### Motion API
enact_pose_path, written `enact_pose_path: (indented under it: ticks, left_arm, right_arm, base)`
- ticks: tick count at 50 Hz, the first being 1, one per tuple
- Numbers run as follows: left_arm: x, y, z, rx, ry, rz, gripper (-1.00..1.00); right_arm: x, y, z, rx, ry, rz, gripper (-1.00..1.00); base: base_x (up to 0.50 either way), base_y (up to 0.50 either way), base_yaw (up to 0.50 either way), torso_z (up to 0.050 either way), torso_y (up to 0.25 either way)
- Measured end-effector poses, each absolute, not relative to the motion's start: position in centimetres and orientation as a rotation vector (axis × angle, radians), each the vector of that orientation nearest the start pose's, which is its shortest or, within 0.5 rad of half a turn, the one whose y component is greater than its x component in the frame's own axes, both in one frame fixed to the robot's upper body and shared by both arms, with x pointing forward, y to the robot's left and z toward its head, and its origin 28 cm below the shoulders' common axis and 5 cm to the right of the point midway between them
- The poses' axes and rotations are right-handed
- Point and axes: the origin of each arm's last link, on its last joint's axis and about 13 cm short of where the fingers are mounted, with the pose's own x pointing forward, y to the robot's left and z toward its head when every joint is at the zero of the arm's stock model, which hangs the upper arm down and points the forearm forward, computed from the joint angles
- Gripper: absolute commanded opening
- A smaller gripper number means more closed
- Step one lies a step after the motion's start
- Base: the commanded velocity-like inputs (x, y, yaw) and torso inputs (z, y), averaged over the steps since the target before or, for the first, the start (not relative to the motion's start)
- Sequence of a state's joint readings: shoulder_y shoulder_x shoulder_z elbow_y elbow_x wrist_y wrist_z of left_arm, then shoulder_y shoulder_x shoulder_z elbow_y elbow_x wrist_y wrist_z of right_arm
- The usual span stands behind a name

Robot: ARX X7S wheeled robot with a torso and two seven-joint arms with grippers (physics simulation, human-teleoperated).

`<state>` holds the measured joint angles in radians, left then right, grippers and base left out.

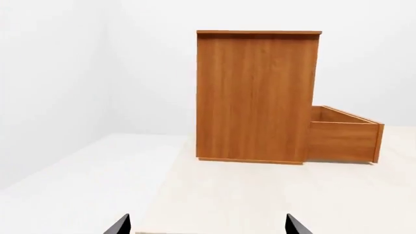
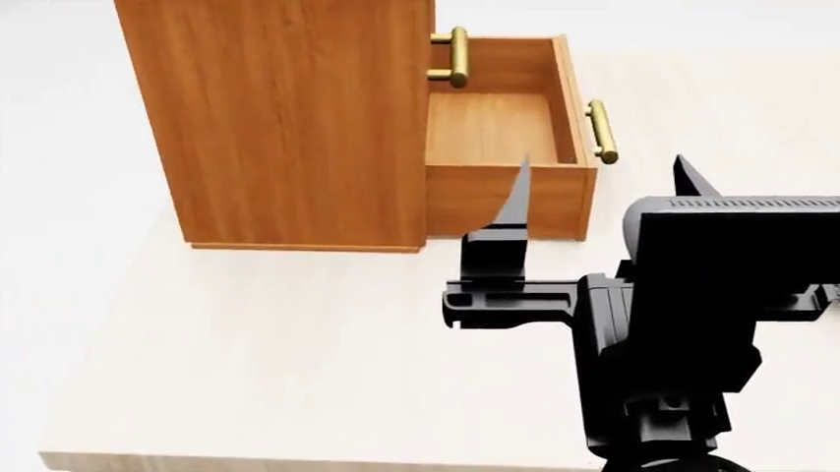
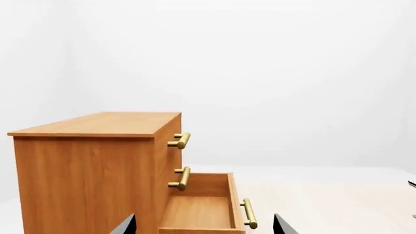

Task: Put the bowl in the bottom drawer of the cabinet and close it.

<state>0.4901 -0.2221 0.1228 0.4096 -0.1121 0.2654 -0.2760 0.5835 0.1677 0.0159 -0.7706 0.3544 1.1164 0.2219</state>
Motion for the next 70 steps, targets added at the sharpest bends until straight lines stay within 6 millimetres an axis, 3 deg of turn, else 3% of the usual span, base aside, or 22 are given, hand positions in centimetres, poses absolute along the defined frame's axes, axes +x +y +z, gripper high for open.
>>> enact_pose_path:
  ticks: [70]
  left_arm:
    - [10.21, 21.65, 3.97, -0.016, -0.163, 0.076, 1.00]
  right_arm:
    - [24.23, -10.76, 21.53, 0.003, -0.204, 0.029, 1.00]
  base:
    - [0.40, 0.00, 0.00, 0.000, 0.000]
